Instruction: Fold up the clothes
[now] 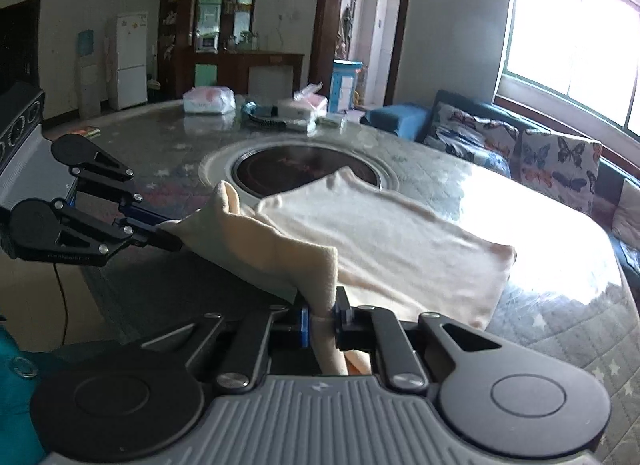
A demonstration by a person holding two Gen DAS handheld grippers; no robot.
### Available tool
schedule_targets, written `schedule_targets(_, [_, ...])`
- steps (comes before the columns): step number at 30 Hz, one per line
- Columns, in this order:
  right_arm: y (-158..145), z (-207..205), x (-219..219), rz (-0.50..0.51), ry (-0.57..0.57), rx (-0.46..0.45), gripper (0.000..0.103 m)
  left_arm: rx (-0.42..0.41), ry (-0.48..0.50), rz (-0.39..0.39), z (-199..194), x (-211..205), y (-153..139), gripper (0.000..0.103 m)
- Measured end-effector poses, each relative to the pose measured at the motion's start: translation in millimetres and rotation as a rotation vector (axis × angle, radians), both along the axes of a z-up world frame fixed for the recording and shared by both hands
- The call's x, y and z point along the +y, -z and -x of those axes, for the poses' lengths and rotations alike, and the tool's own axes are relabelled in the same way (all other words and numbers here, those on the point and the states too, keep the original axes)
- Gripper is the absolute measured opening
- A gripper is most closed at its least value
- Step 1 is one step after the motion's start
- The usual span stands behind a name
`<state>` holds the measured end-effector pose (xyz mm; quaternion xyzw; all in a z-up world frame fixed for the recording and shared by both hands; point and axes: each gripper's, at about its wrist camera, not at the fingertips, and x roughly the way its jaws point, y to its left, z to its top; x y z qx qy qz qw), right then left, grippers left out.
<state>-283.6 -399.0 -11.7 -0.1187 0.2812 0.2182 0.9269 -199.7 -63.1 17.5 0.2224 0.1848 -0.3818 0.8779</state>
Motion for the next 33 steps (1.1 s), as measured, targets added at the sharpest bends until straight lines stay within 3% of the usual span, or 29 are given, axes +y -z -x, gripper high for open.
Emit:
schedule_targets(9, [-22.8,48.8,5.9,-0.011,-0.106,0.090,0.010,0.077,0.033,0.023,39.5,21.9,-23.8,0.011])
schedule_targets(15, [-28.9,39.8,2.4,-0.014,-0.085,0.082,0.010,0.073,-0.005,0.059,14.6,11.6,-31.6,0.011])
schedule_targets(25, [-49.5,-36.9,-15.9,0.004,-0.059,0.066,0.009,0.061,-0.098,0.085,-85.5,-28.4,-51.1,0.011])
schedule_targets(29, [-43.5,-92.0,-23.7,0.015,-0.016,0.089,0.010,0.104,-0.160,0.053,-134.2,-54.1,-33.2,0.011])
schedule_targets(33, [-14.4,-136.9,-24.1,0.030,0.072,0.108,0.010,0.163,-0.235,0.021,-175.8,-75.1,-4.6,0.011])
